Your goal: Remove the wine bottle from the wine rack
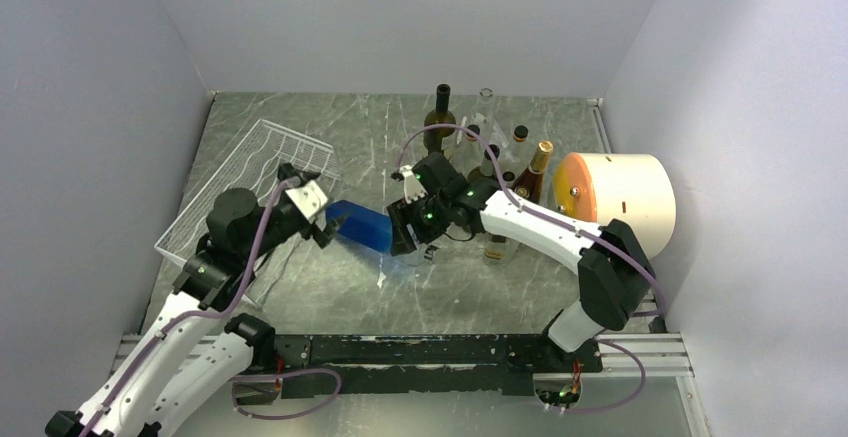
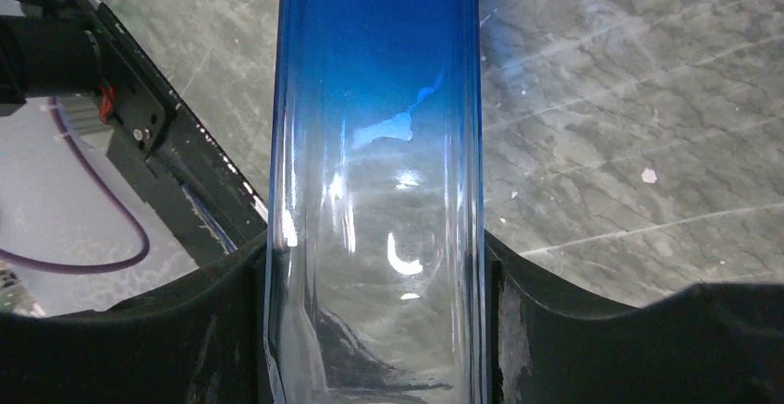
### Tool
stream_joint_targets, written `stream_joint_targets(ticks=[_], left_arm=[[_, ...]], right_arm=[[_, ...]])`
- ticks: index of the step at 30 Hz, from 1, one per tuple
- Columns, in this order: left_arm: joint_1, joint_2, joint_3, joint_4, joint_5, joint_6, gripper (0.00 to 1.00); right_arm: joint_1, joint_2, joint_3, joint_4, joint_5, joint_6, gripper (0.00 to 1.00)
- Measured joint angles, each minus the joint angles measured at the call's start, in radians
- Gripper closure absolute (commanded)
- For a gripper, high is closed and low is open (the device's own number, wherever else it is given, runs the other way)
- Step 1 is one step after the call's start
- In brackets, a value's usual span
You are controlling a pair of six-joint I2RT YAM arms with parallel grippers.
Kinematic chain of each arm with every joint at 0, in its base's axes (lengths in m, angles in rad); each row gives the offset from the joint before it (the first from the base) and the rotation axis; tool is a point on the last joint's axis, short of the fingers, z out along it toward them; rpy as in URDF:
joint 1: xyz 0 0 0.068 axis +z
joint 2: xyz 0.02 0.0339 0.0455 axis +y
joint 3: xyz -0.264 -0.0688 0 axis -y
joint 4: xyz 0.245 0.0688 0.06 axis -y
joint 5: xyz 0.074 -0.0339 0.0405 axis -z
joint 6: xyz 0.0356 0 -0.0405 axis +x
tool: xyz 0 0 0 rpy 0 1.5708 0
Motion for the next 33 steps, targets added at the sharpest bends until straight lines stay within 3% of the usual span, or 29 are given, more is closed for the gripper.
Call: stream_joint_targets(ticks=[5, 13, 23, 26, 29, 33], left_arm=[[-0.08, 0.023, -0.012, -0.062, 0.037, 0.076, 0.01], [-0.33, 0.17, -0.061, -0.064, -0.102, 0.213, 0.01], [-0.389, 0.388, -0.067, 0.031, -0.137, 0.277, 0.03], [-0.389, 0.412, -0.079, 0.081, -0.153, 0.273, 0.18], [-0.389, 0.418, -0.084, 0.106, -0.175, 0.259, 0.49], [-0.396, 0.417, -0.084, 0.103, -0.19, 0.282, 0.78]], right_arm=[[-0.02, 0.002, 0.018, -0.036, -0.033, -0.006, 1.0], [-0.02, 0.005, 0.032, -0.063, -0.077, -0.014, 1.0], [-0.02, 0.011, 0.055, -0.091, -0.101, -0.013, 1.0], [-0.02, 0.011, 0.055, -0.089, -0.117, -0.003, 0.97], [-0.02, 0.01, 0.055, -0.085, -0.132, 0.007, 0.79], [-0.029, 0.002, 0.059, -0.082, -0.131, 0.012, 0.58]])
